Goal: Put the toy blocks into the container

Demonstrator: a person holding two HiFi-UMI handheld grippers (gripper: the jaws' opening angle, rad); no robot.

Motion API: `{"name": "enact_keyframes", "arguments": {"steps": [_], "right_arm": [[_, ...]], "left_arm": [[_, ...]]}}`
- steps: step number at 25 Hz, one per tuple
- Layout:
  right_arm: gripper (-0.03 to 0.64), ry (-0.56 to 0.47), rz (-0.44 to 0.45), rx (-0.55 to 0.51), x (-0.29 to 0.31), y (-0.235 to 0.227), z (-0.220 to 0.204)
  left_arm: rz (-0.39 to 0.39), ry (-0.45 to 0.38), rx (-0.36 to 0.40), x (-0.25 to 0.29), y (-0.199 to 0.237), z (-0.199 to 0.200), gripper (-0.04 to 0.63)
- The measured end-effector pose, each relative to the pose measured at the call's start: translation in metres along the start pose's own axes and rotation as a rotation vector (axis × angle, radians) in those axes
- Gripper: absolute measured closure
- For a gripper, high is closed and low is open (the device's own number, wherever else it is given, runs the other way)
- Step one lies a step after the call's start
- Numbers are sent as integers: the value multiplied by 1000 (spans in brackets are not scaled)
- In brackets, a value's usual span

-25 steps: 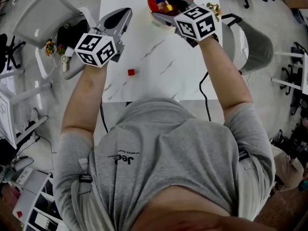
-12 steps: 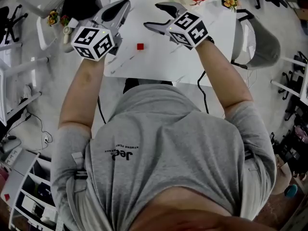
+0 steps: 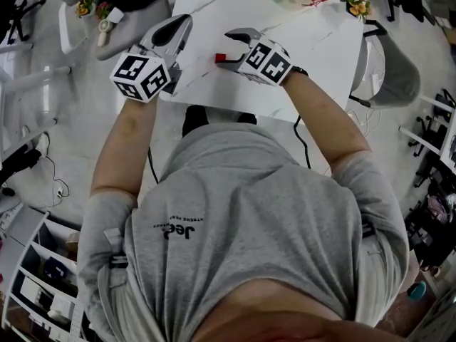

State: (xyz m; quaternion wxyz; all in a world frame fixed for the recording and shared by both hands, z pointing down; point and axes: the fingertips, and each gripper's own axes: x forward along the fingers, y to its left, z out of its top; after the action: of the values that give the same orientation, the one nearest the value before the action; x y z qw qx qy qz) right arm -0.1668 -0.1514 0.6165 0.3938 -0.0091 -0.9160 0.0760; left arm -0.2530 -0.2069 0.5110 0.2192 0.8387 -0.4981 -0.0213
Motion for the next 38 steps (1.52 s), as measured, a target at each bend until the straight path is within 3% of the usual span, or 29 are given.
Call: {"name": "enact_keyframes", "arguments": {"steps": [13, 15, 17, 26, 38], "right_arm": [[288, 174, 41, -94, 59, 20, -52], [471, 212, 42, -114, 63, 22, -60], [472, 215, 51, -125, 62, 25, -58], [472, 64, -38, -40, 20, -14, -4], [472, -139, -322, 88, -125, -131, 44]], "left_arm": [[31, 32, -42, -28, 15, -35, 537], [33, 31, -44, -30, 16, -35, 537], [34, 29, -46, -32, 17, -34, 537], [6, 15, -28, -14, 12, -16, 537], [-140, 10, 70, 85, -41, 41, 537]]}}
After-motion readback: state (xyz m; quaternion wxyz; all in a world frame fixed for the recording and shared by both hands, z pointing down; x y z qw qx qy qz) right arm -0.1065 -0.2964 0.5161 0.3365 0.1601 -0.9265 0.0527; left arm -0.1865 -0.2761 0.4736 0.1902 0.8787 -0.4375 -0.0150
